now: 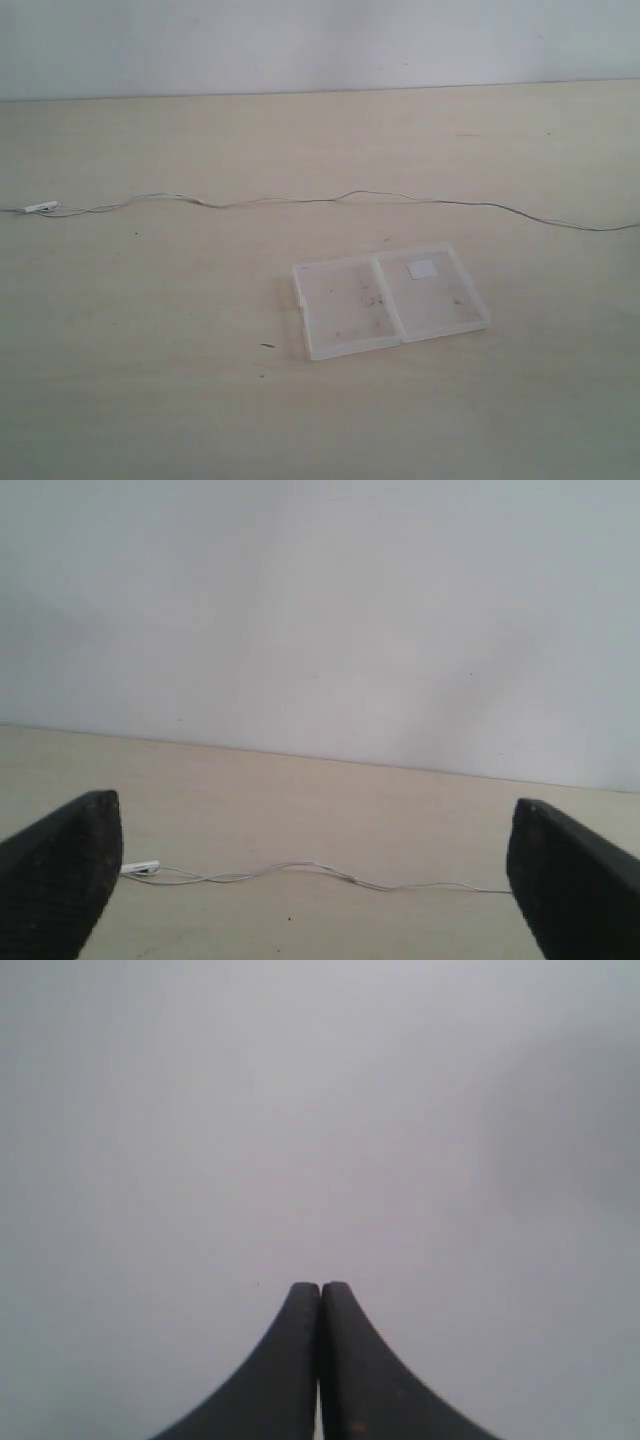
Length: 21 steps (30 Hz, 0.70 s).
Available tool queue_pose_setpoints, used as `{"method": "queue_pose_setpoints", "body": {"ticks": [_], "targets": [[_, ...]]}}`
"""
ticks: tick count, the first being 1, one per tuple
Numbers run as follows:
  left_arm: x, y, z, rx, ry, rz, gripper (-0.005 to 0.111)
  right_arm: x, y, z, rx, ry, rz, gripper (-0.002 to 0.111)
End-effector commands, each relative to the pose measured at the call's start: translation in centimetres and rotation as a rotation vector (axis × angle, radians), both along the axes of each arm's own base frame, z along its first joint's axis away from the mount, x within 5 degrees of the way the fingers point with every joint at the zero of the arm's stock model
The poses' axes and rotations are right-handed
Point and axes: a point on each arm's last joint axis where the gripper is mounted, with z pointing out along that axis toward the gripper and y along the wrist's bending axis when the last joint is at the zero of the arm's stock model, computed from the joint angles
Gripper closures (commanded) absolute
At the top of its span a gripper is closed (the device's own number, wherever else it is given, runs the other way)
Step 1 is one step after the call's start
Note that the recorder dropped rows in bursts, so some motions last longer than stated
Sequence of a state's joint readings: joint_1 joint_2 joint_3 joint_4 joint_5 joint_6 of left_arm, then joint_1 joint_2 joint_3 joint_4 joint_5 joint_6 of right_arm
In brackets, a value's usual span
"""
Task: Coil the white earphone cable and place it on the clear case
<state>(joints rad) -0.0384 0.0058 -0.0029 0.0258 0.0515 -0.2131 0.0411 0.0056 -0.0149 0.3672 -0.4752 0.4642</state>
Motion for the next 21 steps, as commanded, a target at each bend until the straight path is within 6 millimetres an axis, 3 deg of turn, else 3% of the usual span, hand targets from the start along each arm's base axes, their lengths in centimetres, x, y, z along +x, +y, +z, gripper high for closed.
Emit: {"method": "queue_pose_setpoints", "body": {"ticks": [1,4,7,13,16,21], "targets": [[0.0,0.0,0.0,0.003,-0.012,0.004,0.002,-0.4,1.1,4.1,-0.275,-0.036,-0.036,0.108],[0.0,0.0,0.0,0.003,-0.012,0.004,0.002,0.2,1.6,8.5,-0.417,0.003,-0.058,0.108],[0.0,0.0,0.0,0.003,-0.012,0.004,0.002,2.0,1.8,12.3,-0.586,0.096,-0.106,0.108],[0.0,0.0,0.0,0.003,-0.012,0.004,0.002,8.2,1.5,17.7,-0.867,0.368,-0.206,0.108],[0.0,0.0,0.0,0.003,-0.012,0.004,0.002,11.9,1.1,18.6,-1.024,0.52,-0.245,0.108],[0.0,0.0,0.0,0.003,-0.012,0.004,0.002,18.1,1.0,17.6,-1.37,0.789,-0.18,0.108]]}}
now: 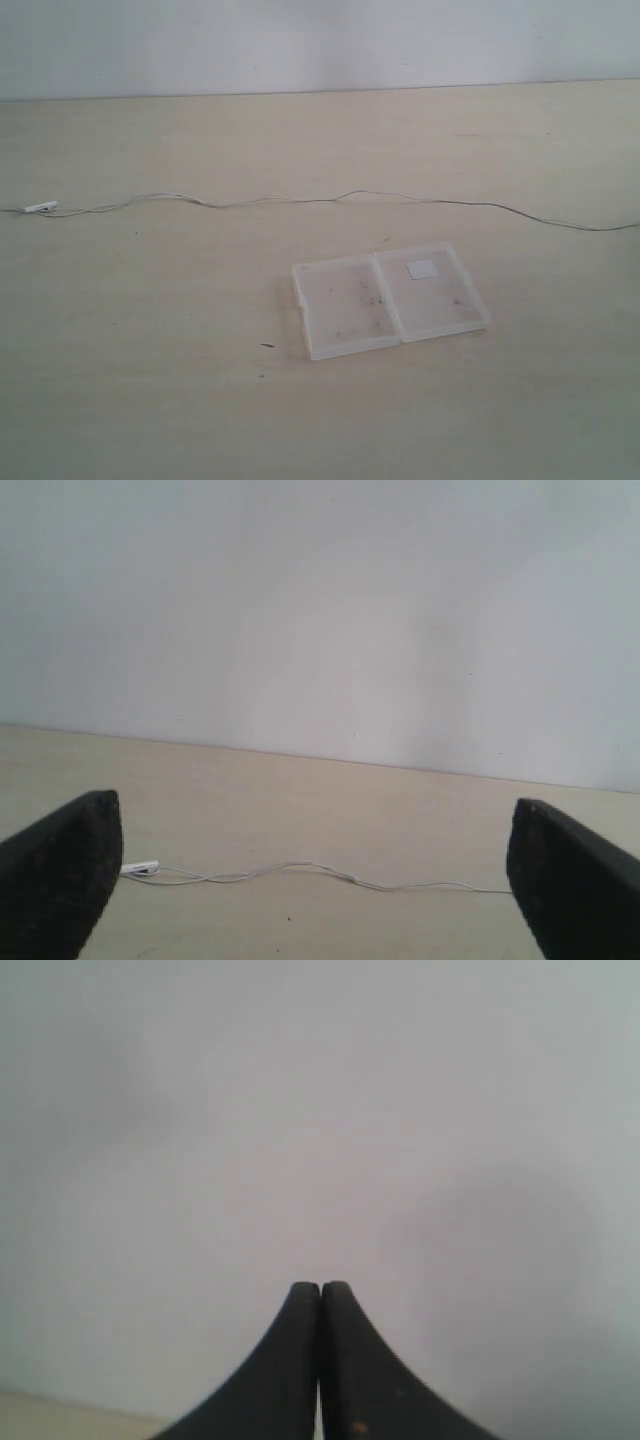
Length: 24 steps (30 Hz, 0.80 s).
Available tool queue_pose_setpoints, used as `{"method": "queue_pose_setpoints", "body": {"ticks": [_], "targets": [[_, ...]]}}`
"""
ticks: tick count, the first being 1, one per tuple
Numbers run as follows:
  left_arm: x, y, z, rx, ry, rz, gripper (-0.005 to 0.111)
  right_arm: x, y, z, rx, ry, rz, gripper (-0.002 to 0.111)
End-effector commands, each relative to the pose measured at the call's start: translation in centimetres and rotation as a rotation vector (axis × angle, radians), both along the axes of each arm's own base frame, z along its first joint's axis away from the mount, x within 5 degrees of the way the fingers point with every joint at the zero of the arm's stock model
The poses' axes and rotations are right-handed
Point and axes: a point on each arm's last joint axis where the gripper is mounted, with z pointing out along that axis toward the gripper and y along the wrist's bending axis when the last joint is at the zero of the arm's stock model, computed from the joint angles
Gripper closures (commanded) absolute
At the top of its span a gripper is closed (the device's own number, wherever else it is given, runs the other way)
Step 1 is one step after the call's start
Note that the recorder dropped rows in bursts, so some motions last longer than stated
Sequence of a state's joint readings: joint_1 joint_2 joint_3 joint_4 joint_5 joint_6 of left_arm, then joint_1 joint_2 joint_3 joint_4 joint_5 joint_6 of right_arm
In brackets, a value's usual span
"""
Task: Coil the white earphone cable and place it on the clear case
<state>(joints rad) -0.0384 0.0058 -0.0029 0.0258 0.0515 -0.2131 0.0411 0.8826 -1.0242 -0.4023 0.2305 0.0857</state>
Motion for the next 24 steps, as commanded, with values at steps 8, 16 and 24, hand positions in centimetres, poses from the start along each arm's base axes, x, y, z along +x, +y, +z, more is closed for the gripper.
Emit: {"method": "queue_pose_setpoints", "body": {"ticks": [8,16,24], "targets": [[0.0,0.0,0.0,0.003,-0.012,0.004,0.002,13.0,-0.6,-4.7,-0.508,0.765,0.059,0.108],[0.0,0.0,0.0,0.003,-0.012,0.004,0.002,20.2,1.5,-10.0,-0.582,1.019,0.409,0.108],[0.0,0.0,0.0,0.003,-0.012,0.004,0.002,25.4,6.9,-16.7,-0.649,1.17,0.718,0.108]]}}
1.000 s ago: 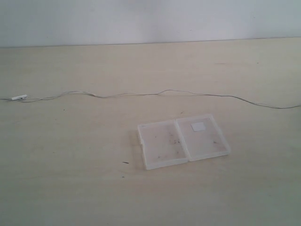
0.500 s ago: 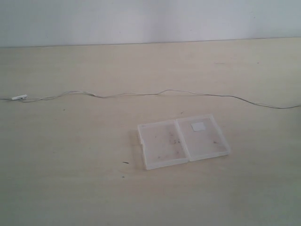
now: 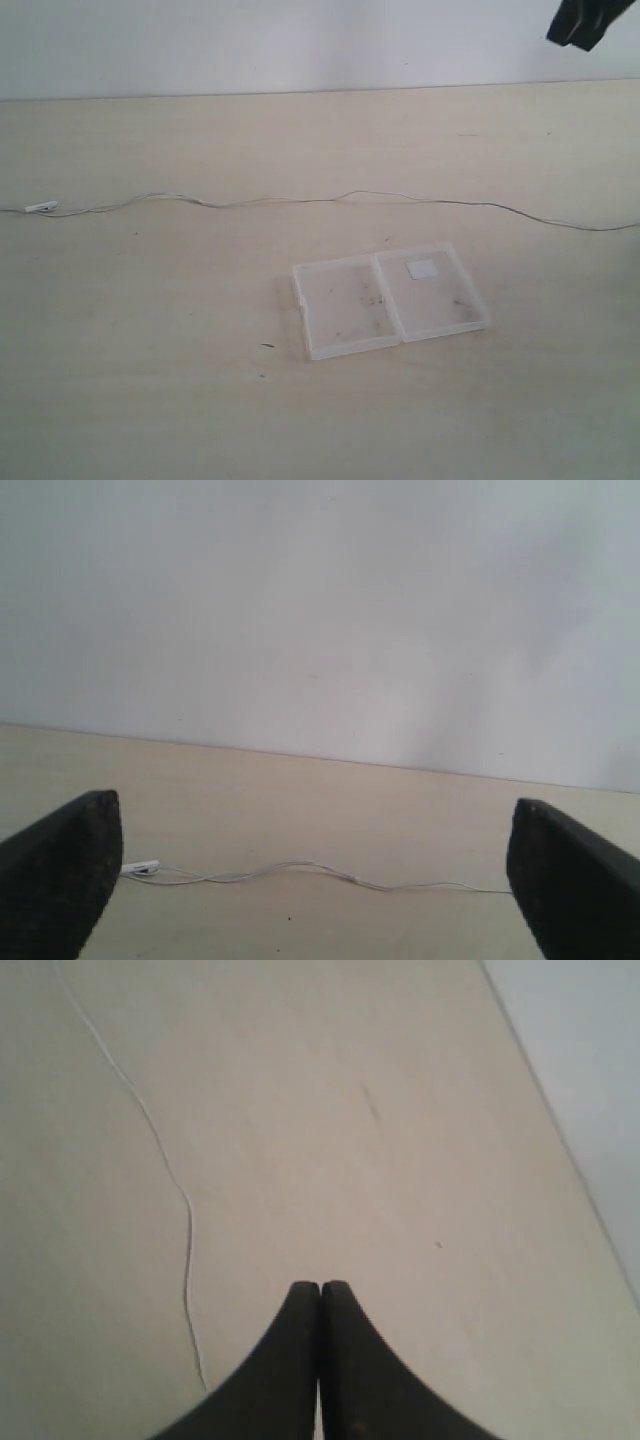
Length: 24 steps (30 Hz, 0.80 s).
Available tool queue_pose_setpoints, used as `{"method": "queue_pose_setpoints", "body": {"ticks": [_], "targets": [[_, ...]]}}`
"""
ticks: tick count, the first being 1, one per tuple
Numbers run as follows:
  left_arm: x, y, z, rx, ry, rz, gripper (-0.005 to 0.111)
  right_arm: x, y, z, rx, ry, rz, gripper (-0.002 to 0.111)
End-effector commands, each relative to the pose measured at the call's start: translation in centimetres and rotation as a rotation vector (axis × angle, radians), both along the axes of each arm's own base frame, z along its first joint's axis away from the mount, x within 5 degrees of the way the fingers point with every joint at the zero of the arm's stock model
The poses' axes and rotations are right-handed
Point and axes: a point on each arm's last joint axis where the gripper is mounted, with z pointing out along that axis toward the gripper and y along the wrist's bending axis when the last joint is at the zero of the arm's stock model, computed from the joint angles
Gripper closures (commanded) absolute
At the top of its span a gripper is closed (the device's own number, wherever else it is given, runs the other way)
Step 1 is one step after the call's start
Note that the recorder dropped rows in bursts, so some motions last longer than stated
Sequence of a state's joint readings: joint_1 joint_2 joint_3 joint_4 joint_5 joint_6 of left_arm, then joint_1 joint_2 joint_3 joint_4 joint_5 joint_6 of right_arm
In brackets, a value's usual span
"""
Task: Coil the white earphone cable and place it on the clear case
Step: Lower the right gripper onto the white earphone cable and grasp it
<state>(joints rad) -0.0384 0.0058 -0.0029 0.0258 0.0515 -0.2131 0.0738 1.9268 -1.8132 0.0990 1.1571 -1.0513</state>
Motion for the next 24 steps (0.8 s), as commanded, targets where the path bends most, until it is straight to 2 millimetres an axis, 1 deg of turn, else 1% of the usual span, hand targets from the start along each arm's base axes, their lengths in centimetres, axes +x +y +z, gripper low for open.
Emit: {"method": "queue_pose_setpoints", "body": {"ticks": [1,2,3,6,9,11,13,17,18,19,21,24], "targets": [[0.0,0.0,0.0,0.003,-0.012,0.004,0.002,2.2,3.9,-3.7,-0.023,0.1,0.14,0.108],[0.0,0.0,0.0,0.003,-0.012,0.004,0.002,2.6,4.8,-4.5,-0.029,0.109,0.159,0.108],[0.0,0.0,0.0,0.003,-0.012,0.004,0.002,3.1,6.2,-5.6,-0.037,0.123,0.187,0.108],[0.0,0.0,0.0,0.003,-0.012,0.004,0.002,3.7,9.2,-8.0,-0.06,0.15,0.248,0.108],[0.0,0.0,0.0,0.003,-0.012,0.004,0.002,3.7,11.4,-9.6,-0.062,0.176,0.276,0.108],[0.0,0.0,0.0,0.003,-0.012,0.004,0.002,3.4,12.5,-10.2,-0.056,0.191,0.263,0.105],[0.0,0.0,0.0,0.003,-0.012,0.004,0.002,3.2,13.2,-10.8,-0.058,0.206,0.272,0.095],[0.0,0.0,0.0,0.003,-0.012,0.004,0.002,3.2,13.8,-11.9,-0.068,0.227,0.288,0.064],[0.0,0.0,0.0,0.003,-0.012,0.004,0.002,3.2,13.9,-12.1,-0.071,0.231,0.292,0.058],[0.0,0.0,0.0,0.003,-0.012,0.004,0.002,3.2,13.9,-12.5,-0.08,0.237,0.297,0.054],[0.0,0.0,0.0,0.003,-0.012,0.004,0.002,3.4,14.0,-13.1,-0.089,0.231,0.319,0.05],[0.0,0.0,0.0,0.003,-0.012,0.004,0.002,3.6,14.2,-13.9,-0.102,0.218,0.374,0.05]]}}
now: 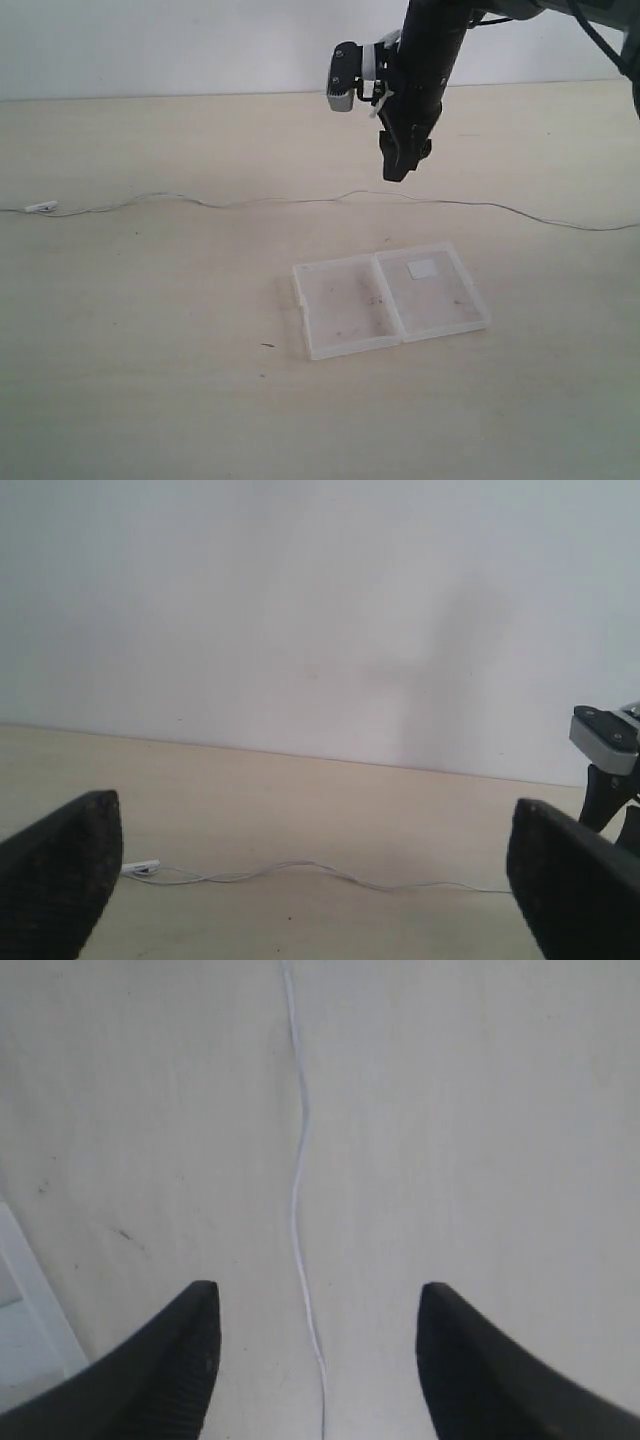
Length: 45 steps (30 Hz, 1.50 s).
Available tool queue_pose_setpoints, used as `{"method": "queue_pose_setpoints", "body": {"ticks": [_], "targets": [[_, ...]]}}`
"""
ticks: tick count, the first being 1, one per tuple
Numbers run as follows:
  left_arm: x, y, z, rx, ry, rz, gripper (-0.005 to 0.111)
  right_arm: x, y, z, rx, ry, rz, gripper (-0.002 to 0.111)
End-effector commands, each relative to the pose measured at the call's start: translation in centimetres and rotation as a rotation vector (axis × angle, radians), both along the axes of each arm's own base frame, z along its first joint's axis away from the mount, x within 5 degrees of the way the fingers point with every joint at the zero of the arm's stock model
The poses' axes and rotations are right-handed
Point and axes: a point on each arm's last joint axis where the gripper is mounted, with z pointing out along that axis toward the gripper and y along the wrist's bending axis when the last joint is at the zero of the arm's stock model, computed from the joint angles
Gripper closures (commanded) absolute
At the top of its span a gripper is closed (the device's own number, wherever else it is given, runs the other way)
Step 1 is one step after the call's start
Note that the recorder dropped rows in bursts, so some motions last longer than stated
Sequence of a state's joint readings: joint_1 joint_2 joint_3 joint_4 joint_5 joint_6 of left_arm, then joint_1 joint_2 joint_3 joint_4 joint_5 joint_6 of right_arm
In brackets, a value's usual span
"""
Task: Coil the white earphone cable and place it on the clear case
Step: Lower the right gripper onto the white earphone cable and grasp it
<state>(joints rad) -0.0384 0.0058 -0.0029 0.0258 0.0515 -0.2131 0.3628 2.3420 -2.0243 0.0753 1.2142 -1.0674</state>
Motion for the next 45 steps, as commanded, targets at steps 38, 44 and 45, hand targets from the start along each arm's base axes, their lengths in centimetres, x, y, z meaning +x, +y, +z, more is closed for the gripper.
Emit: {"method": "queue_pose_setpoints", "body": {"ticks": [38,44,45], "targets": [[0.0,0.0,0.0,0.003,-0.012,0.004,0.002,1.1,0.9,-6.3,-0.015,0.005,0.108,0.108],[0.0,0.0,0.0,0.003,-0.012,0.004,0.002,0.6,0.2,-1.8,-0.039,-0.017,-0.077,0.108],[0.0,0.0,0.0,0.003,-0.012,0.004,0.002,0.4,0.0,-0.7,-0.05,-0.028,-0.096,0.108]]}}
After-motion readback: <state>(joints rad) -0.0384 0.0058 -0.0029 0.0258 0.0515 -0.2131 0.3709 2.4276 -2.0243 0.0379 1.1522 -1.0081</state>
